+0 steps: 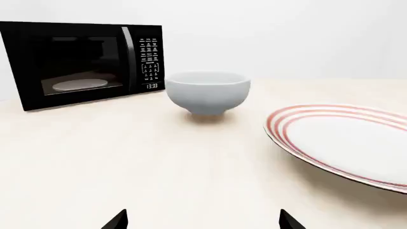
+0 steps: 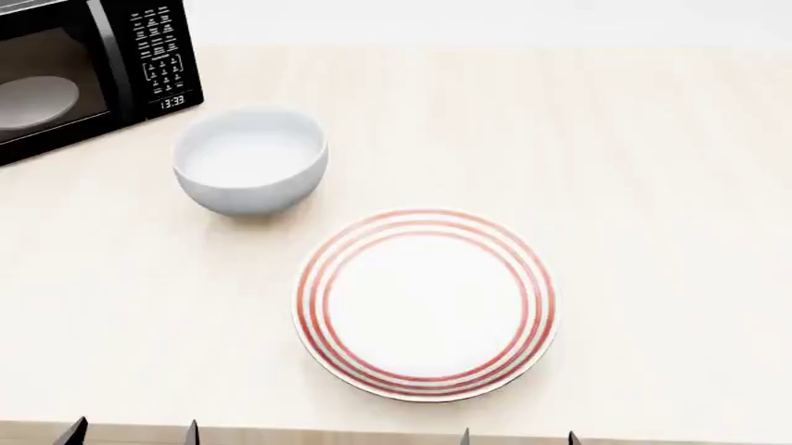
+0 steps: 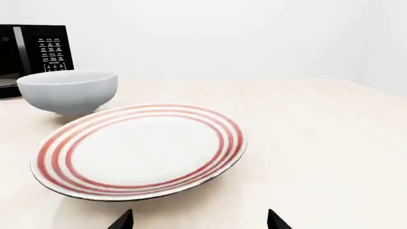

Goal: Open the microwave.

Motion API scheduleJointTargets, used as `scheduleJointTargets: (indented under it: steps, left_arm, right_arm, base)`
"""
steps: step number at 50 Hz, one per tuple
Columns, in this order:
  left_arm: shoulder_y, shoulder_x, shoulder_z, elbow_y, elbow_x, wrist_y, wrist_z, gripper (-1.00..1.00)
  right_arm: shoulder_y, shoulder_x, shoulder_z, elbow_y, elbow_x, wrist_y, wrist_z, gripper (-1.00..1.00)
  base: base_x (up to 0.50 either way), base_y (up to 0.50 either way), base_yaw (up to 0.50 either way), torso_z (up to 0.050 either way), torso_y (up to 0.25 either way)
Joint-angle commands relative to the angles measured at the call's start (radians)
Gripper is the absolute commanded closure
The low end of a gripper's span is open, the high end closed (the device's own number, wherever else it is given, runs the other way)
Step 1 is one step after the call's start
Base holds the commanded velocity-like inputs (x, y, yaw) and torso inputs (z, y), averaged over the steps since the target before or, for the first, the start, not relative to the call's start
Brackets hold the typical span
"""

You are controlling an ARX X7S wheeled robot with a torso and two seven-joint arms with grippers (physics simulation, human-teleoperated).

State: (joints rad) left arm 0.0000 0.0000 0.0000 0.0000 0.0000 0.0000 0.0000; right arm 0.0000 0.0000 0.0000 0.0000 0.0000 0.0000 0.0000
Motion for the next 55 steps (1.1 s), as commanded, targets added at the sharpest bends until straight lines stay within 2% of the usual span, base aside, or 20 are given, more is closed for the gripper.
scheduleJointTargets:
  steps: [1,10,19,55]
  left_arm:
    - [0.018,-0.017,0.021,0.039,-0.011,-0.006,-0.018,-1.0]
    - [0.068,-0.046,0.048,0.166,-0.046,-0.041,-0.038,-1.0]
    - [0.097,-0.065,0.064,0.243,-0.069,-0.055,-0.058,-1.0]
    - [0.093,-0.115,0.104,0.237,-0.108,-0.04,-0.112,-1.0]
  right_arm:
    - [-0.016,0.015,-0.021,-0.048,0.013,0.017,0.024,-1.0]
    - [-0.094,0.047,-0.066,-0.27,0.036,0.085,0.058,-1.0]
    - [-0.107,0.069,-0.093,-0.305,0.013,0.07,0.093,-1.0]
    - [-0.09,0.11,-0.157,-0.274,0.027,0.041,0.142,-1.0]
  base:
    - [0.0,0.0,0.0,0.0,0.0]
    - [0.0,0.0,0.0,0.0,0.0]
    - [0.0,0.03,0.0,0.0,0.0]
    - [0.19,0.5,0.0,0.0,0.0]
